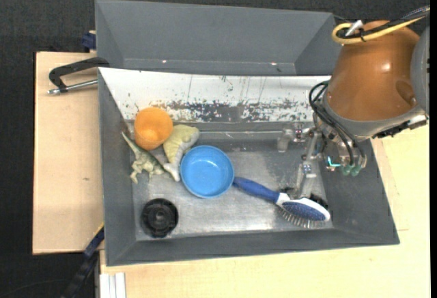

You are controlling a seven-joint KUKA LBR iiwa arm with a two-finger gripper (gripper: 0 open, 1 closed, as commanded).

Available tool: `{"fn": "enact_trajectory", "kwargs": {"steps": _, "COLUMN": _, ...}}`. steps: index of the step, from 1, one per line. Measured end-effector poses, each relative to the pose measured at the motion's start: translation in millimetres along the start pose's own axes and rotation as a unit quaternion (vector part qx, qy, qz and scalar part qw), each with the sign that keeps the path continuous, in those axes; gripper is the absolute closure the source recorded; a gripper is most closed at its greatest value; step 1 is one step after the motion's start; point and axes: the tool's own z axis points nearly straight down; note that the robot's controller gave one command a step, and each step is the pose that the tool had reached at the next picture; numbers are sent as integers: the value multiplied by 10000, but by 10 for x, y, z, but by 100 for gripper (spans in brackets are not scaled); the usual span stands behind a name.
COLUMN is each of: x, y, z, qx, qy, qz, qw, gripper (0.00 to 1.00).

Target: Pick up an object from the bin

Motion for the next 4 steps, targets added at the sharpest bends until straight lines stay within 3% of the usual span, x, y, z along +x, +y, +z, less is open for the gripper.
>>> {"fn": "enact_trajectory", "kwargs": {"steps": 1, "x": 101, "y": -171, "z": 792, "qx": 1, "qy": 4, "qz": -235, "qw": 9997, "gripper": 0}}
{"fn": "enact_trajectory", "kwargs": {"steps": 2, "x": -204, "y": -142, "z": 1556, "qx": -3, "qy": -13, "qz": -203, "qw": 9998, "gripper": 0}}
{"fn": "enact_trajectory", "kwargs": {"steps": 3, "x": -210, "y": -144, "z": 1516, "qx": 1, "qy": -36, "qz": -202, "qw": 9998, "gripper": 100}}
{"fn": "enact_trajectory", "kwargs": {"steps": 4, "x": -263, "y": -48, "z": -108, "qx": 9, "qy": -107, "qz": -400, "qw": 9991, "gripper": 100}}
